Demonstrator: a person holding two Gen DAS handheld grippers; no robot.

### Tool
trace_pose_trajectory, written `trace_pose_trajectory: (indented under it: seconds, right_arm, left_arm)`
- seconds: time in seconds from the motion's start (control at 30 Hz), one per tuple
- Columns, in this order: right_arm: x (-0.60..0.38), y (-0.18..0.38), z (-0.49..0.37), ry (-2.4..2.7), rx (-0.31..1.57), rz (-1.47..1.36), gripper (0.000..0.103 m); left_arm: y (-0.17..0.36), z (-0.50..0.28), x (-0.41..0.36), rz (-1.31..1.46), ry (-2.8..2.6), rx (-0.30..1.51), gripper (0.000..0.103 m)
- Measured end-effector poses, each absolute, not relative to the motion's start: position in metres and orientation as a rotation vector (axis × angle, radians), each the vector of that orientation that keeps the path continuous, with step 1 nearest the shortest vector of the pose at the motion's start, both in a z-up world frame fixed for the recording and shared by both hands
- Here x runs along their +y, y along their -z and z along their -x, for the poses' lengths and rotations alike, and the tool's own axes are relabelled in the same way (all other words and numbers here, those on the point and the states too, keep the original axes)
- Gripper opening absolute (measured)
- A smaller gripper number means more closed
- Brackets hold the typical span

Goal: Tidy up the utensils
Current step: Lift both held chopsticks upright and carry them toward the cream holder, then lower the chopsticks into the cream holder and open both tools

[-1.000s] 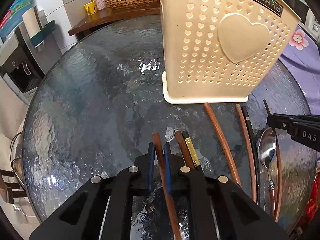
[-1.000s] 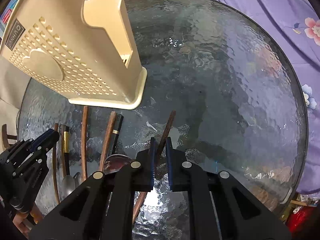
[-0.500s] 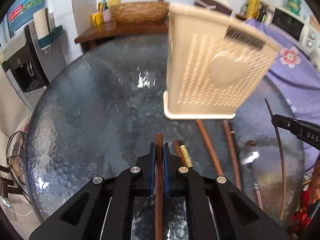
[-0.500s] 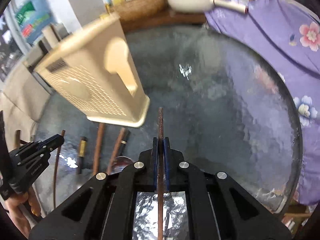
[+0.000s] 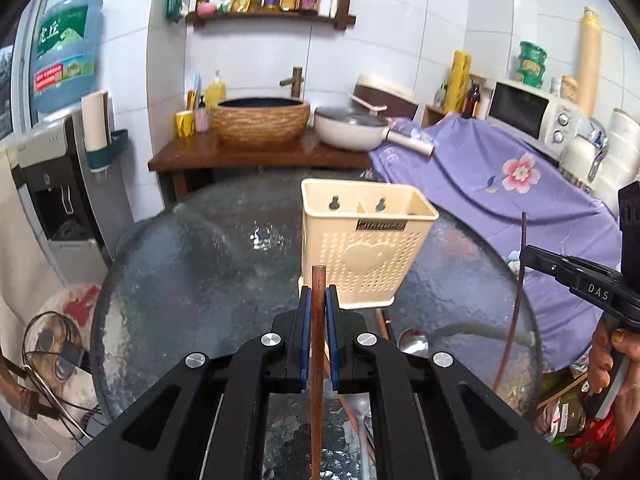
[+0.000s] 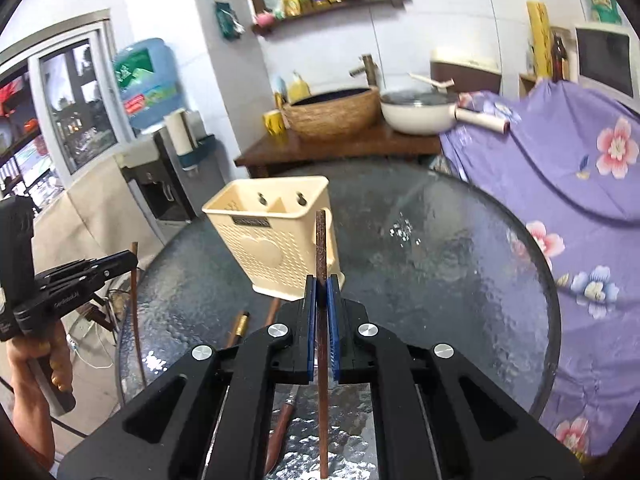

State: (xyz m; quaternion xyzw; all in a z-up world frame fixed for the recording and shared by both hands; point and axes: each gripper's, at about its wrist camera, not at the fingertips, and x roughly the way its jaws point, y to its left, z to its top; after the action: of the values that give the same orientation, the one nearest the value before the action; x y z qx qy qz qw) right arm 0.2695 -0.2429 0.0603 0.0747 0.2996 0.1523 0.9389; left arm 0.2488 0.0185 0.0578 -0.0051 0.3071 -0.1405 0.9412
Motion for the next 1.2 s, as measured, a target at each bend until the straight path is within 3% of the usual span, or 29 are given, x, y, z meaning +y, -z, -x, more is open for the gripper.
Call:
trace_pose_trajectory:
  seconds: [0.53,0.97,1.2]
  right_arm:
    - [-0.224,-0.128,-0.267,-0.355,0.503,-0.072,0.006]
    - [-0.204,-0.257,-0.337,-0.332,0.418,-0.115,0.006]
    - [-0.189,-0.243,-0.375,-0.254,0.444,-0.099,0.006]
  left_arm:
    - [-0.125,-0.247,0.015,-0.005,0.269,0.498,0.007]
    - [-0.255,-0.297,-0.013,0.014,0.248,0.357,0.007]
    - [-0.240,-0.336,-0.028,0.023,0.200,0.391,0.007]
